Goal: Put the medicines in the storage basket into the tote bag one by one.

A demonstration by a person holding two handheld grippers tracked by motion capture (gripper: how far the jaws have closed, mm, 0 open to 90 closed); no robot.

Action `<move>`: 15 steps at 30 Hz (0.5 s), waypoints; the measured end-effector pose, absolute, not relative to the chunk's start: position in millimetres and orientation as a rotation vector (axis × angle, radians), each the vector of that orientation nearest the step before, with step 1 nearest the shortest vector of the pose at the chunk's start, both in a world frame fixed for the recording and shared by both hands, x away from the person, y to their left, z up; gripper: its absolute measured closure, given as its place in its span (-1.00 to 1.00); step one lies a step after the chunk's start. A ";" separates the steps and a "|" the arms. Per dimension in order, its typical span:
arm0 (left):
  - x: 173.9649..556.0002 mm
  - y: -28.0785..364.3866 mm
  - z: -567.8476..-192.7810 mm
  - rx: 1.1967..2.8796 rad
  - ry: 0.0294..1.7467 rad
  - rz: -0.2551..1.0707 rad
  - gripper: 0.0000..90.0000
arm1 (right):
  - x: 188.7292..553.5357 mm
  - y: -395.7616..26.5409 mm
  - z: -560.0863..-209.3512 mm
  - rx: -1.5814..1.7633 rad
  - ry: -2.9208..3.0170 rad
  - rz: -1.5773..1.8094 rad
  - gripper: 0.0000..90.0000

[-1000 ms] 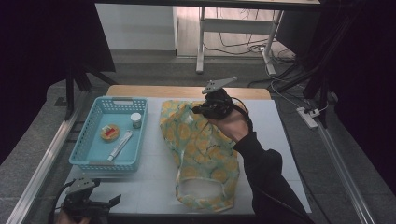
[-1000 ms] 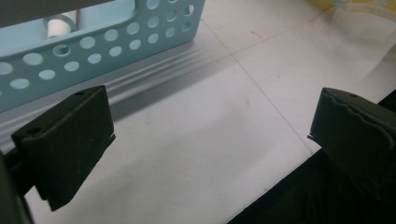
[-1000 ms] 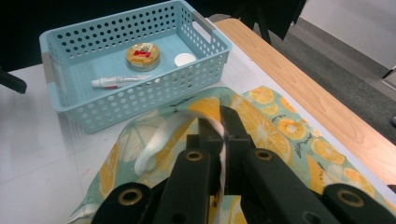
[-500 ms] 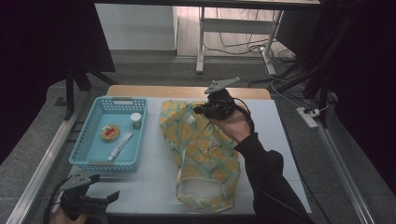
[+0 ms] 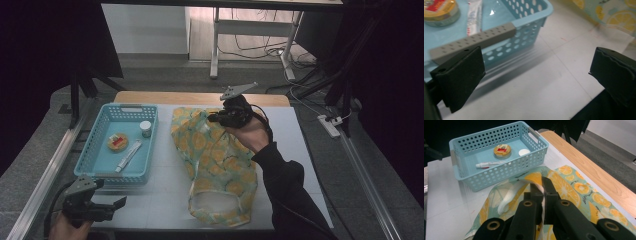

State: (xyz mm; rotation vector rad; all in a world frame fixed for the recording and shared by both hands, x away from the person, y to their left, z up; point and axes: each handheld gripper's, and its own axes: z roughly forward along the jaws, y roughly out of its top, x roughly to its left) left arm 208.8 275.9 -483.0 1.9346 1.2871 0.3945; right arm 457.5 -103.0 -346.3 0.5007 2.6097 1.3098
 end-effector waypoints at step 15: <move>239.6 280.0 -474.1 1.951 1.258 0.355 -1.00 | 456.7 -101.4 -346.7 0.492 2.620 1.307 1.00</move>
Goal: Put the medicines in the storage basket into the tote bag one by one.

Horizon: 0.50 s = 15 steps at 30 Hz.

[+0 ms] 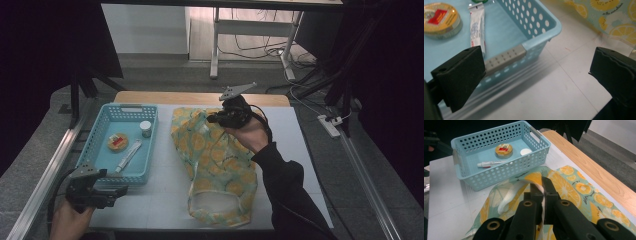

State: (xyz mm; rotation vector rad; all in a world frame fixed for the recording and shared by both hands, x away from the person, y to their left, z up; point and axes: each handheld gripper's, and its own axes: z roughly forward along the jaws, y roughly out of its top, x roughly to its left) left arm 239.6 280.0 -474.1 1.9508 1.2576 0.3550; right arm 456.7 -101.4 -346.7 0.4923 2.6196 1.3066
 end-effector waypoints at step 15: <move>273.9 285.8 -463.5 1.939 1.261 0.386 -1.00 | 457.6 -102.1 -347.0 0.495 2.622 1.318 1.00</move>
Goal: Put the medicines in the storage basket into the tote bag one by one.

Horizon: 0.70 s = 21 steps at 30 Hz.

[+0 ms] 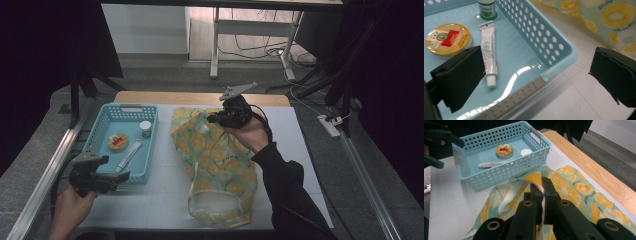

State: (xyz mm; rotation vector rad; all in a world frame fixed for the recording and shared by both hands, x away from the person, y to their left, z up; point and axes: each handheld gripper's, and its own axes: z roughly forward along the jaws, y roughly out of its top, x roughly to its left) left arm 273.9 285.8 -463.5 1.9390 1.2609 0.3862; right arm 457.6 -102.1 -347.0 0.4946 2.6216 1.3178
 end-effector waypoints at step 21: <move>330.0 296.8 -457.0 1.932 1.357 0.378 -1.00 | 457.8 -102.0 -346.3 0.491 2.616 1.325 1.00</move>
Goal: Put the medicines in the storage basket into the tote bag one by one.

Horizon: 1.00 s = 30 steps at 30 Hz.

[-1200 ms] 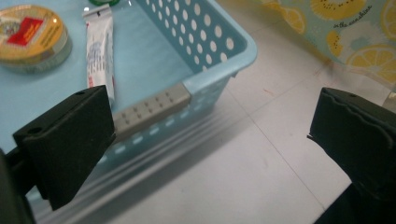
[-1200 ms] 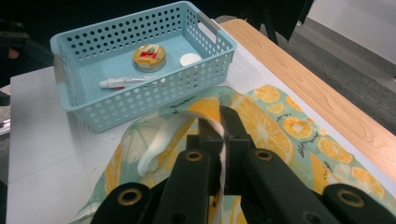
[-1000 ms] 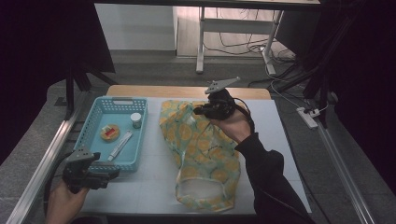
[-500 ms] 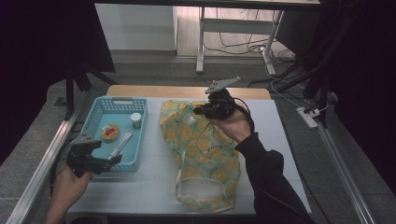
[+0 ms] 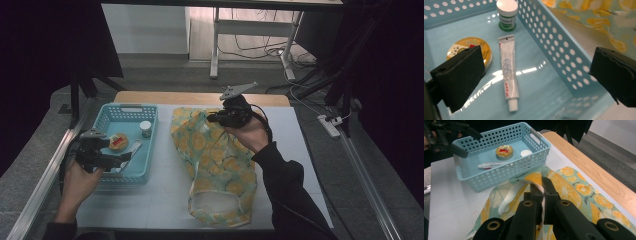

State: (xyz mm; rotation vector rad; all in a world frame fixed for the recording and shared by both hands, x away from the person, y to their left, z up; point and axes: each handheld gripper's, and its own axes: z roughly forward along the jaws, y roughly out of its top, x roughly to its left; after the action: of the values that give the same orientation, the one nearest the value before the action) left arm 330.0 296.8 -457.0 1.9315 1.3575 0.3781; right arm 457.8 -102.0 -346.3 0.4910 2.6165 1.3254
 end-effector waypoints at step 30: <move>414.5 320.1 -491.8 2.048 1.603 0.377 -1.00 | 457.8 -100.1 -346.5 0.477 2.621 1.326 1.00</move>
State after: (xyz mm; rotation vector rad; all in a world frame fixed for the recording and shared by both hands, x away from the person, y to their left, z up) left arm 414.5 320.1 -491.8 2.0477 1.6027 0.3772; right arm 457.8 -100.1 -346.5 0.4770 2.6213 1.3259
